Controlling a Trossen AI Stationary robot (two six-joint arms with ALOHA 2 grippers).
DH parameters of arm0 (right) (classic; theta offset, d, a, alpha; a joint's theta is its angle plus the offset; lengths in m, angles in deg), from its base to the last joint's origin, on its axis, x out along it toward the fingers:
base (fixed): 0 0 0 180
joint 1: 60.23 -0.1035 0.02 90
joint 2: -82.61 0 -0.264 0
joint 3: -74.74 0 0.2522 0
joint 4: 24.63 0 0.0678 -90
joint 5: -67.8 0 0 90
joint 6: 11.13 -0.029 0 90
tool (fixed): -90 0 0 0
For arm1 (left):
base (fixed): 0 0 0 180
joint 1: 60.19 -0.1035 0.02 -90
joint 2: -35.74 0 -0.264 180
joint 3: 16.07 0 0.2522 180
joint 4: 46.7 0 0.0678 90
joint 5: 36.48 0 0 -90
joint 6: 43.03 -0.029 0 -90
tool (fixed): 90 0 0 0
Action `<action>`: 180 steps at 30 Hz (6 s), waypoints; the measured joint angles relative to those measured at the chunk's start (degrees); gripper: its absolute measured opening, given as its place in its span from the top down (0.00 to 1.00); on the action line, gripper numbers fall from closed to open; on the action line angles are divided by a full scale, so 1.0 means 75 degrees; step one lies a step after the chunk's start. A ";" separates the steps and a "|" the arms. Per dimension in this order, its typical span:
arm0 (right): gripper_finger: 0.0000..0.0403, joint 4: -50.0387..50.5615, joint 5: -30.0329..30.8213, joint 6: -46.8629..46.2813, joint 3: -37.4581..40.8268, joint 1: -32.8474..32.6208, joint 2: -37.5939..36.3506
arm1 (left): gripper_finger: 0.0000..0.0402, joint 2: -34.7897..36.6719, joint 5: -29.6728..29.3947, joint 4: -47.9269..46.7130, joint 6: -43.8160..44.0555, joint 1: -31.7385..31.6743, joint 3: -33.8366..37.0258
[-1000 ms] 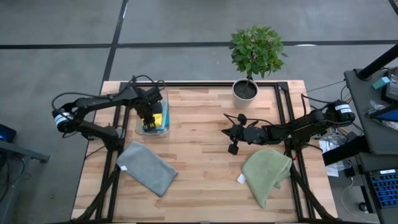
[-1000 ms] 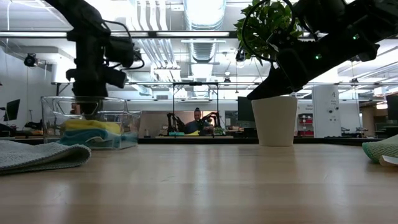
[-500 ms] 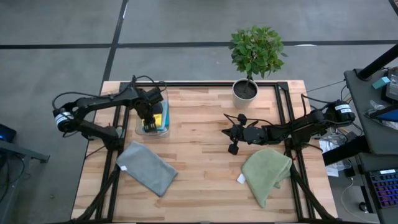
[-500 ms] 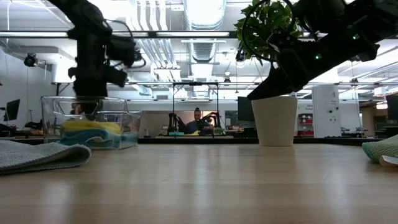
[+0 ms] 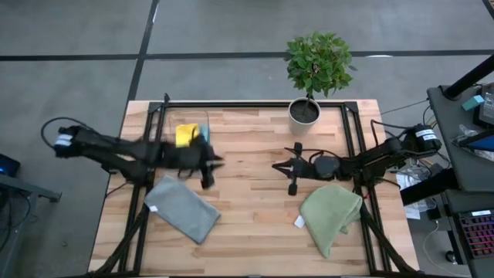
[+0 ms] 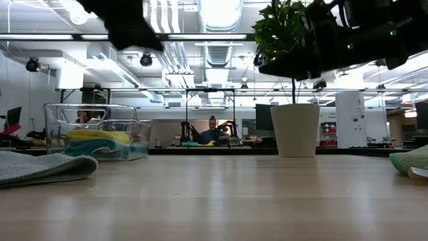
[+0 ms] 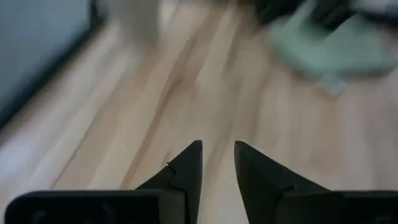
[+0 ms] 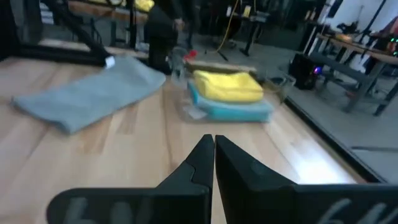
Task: Fold microfiber towels
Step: Fold the light green microfiber towel
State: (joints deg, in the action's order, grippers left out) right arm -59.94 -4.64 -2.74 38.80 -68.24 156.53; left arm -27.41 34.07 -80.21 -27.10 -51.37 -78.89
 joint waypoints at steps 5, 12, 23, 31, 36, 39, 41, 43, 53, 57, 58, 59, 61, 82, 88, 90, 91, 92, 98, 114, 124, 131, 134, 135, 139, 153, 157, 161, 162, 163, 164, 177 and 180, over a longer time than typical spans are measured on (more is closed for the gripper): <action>0.98 0.0037 -0.0026 -0.0222 0.0272 -0.0017 0.0322 | 0.80 -0.0833 -0.2017 0.3488 -0.0988 0.2173 0.0443; 0.98 0.0080 -0.0392 -0.0983 0.0231 -0.0032 0.0550 | 0.80 -0.2861 -0.2439 0.7331 -0.2293 0.3564 0.0496; 0.91 0.5099 -0.2270 -0.3583 -0.1649 -0.0232 0.0362 | 0.80 -0.4524 -0.2872 0.8601 -0.2552 0.3618 0.0234; 0.71 0.9237 -0.2725 -0.4486 -0.3512 -0.1138 0.0378 | 0.80 -0.4463 -0.2884 0.8752 -0.2222 0.3588 0.0234; 0.59 1.1676 -0.3498 -0.6107 -0.4175 -0.1622 0.0378 | 0.80 -0.4459 -0.3420 0.8795 -0.2222 0.3565 0.0234; 0.53 1.2956 -0.3846 -0.6848 -0.4247 -0.2132 0.0369 | 0.80 -0.4453 -0.3739 0.8779 -0.2229 0.3547 0.0234; 0.50 1.3669 -0.3797 -0.7270 -0.4240 -0.2376 0.0364 | 0.80 -0.4451 -0.3805 0.8770 -0.2234 0.3519 0.0234; 0.48 1.4178 -0.3725 -0.7827 -0.4138 -0.2502 0.0360 | 0.80 -0.4451 -0.3822 0.8775 -0.2236 0.3477 0.0234; 0.39 1.4502 -0.3730 -0.9011 -0.3451 -0.2818 0.0362 | 0.80 -0.4432 -0.3854 0.8773 -0.2603 0.3316 0.0234; 0.39 1.4491 -0.3727 -0.9188 -0.3298 -0.2818 0.0360 | 0.80 -0.4422 -0.3854 0.8773 -0.2671 0.3285 0.0234; 0.39 1.4494 -0.3722 -0.9188 -0.3284 -0.2818 0.0360 | 0.80 -0.4422 -0.3854 0.8774 -0.2773 0.3277 0.0238; 0.39 1.4481 -0.3707 -0.9185 -0.3273 -0.2818 0.0360 | 0.80 -0.4422 -0.3854 0.8774 -0.2863 0.3268 0.0240; 0.38 1.4469 -0.3531 -0.9186 -0.3269 -0.2818 0.0360 | 0.80 -0.4422 -0.3854 0.8773 -0.3026 0.3254 0.0243; 0.88 0.7491 -0.0466 -0.7119 -0.1804 -0.2293 0.0984 | 0.80 -0.4349 -0.3852 0.8765 -0.3128 0.3080 0.0270; 0.98 0.7171 0.1543 -0.4657 -0.2579 -0.1609 0.0829 | 0.80 -0.4346 -0.3851 0.8770 -0.3175 0.2925 0.0289; 0.98 0.6822 0.1696 -0.3783 -0.2846 -0.1373 0.0761 | 0.80 -0.4346 -0.3851 0.8773 -0.3172 0.2886 0.0289; 0.98 0.6607 0.1693 -0.3421 -0.2969 -0.1296 0.0697 | 0.80 -0.4346 -0.3853 0.8773 -0.3172 0.2881 0.0289; 0.98 0.6411 0.1690 -0.3109 -0.3087 -0.1230 0.0634 | 0.80 -0.4346 -0.3854 0.8773 -0.3172 0.2874 0.0289; 0.98 0.6112 0.1695 -0.1853 -0.3432 -0.1117 0.0167 | 0.80 -0.4346 -0.3851 0.8775 -0.3172 0.2858 0.0295; 0.98 0.4779 0.0938 -0.0971 -0.3128 -0.1145 -0.0575 | 0.69 -0.4151 -0.3892 0.8776 -0.2771 0.2668 0.0404; 0.98 0.6797 -0.2160 -0.1980 -0.2994 -0.1148 -0.0640 | 0.50 -0.4186 -0.3892 0.8723 -0.2776 0.2629 0.0484; 0.85 0.7502 -0.2602 -0.2175 -0.2955 -0.1148 0.0417 | 0.49 -0.4189 -0.3896 0.8726 -0.2819 0.2490 0.0484; 0.74 0.7139 -0.2610 -0.1847 -0.3031 -0.1015 0.0985 | 0.49 -0.4189 -0.3898 0.8733 -0.2800 0.2470 0.0484; 0.71 0.7065 -0.2611 -0.1807 -0.3055 -0.0941 0.1160 | 0.49 -0.4189 -0.3898 0.8735 -0.2805 0.2470 0.0484; 0.58 0.7071 -0.2597 -0.1661 -0.3173 -0.0599 0.1908 | 0.49 -0.4189 -0.3898 0.8746 -0.2776 0.2471 0.0481; 0.55 0.6898 -0.4532 -0.0930 -0.3470 0.0028 0.3225 | 0.49 -0.4195 -0.3898 0.8735 -0.2772 0.2467 0.0482; 0.76 0.6859 -0.4477 -0.0777 -0.3458 0.0032 0.3238 | 0.49 -0.4195 -0.3898 0.8738 -0.2767 0.2467 0.0482; 0.95 0.6824 -0.4545 -0.0595 -0.3439 0.0017 0.3112 | 0.49 -0.4195 -0.3898 0.8738 -0.2769 0.2467 0.0484; 0.96 0.6821 -0.4540 -0.0565 -0.3433 0.0017 0.3051 | 0.49 -0.4195 -0.3898 0.8738 -0.2770 0.2467 0.0484; 0.97 0.6785 -0.4524 -0.0556 -0.3422 0.0017 0.2985 | 0.49 -0.4195 -0.3898 0.8739 -0.2770 0.2467 0.0486; 0.97 0.6807 -0.4476 -0.0546 -0.3403 0.0017 0.2879 | 0.49 -0.4195 -0.3898 0.8740 -0.2770 0.2467 0.0489; 0.98 0.6611 -0.3056 -0.0067 -0.3483 -0.0201 -0.0213 | 0.49 -0.4198 -0.3468 0.8775 -0.2970 0.2243 0.0331; 0.98 0.6634 -0.3057 0.0083 -0.3485 -0.0198 -0.0687 | 0.49 -0.4198 -0.2927 0.8780 -0.3015 0.2059 0.0207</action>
State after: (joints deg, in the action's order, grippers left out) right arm -10.18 -27.57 -2.11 12.66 -69.73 151.38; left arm -58.89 12.12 -14.36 -49.72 -35.92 -77.34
